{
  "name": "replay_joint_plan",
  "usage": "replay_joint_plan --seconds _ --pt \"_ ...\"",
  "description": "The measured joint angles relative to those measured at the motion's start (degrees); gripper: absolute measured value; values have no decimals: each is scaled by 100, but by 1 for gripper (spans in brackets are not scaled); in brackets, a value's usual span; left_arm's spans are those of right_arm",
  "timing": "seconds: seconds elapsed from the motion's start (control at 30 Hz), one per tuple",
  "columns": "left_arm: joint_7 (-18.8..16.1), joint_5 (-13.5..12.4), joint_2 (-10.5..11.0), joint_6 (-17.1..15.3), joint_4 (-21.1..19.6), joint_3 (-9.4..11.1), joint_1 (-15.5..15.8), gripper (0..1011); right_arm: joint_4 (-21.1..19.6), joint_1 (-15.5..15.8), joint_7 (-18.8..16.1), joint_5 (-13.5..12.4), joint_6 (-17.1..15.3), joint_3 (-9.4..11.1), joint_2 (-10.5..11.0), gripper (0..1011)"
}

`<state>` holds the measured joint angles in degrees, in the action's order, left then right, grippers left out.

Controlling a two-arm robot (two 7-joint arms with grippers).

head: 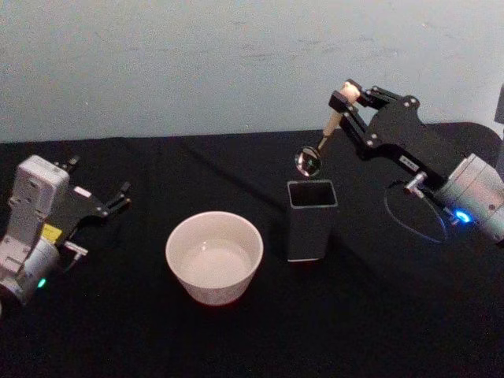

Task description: Pick up the stirring spoon with one hand, stir inside the cup, then place it back in its original position.

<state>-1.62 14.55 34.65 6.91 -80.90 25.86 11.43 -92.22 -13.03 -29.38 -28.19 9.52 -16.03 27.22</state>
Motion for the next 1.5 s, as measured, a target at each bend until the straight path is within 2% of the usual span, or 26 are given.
replay_joint_plan --seconds 0.2,0.4,0.53,0.87,1.1,1.27,1.5 --pt "0 0 0 0 0 0 0 1001 54 -140 -83 -17 91 -73 -122 214" --pt "-1 0 0 0 0 0 0 1001 230 -289 -236 11 146 -289 -243 214" --pt "0 0 0 0 0 0 0 1001 401 -390 -443 47 224 -554 -348 214" --pt "0 0 0 0 0 0 0 1001 674 -477 -763 141 462 -965 -468 214" --pt "0 0 0 0 0 0 0 1001 1015 -560 -912 333 694 -1226 -558 214" --pt "0 0 0 0 0 0 0 1001 1419 -647 -955 564 947 -1415 -696 214" --pt "0 0 0 0 0 0 0 1001 1785 -733 -954 805 1170 -1533 -855 214"
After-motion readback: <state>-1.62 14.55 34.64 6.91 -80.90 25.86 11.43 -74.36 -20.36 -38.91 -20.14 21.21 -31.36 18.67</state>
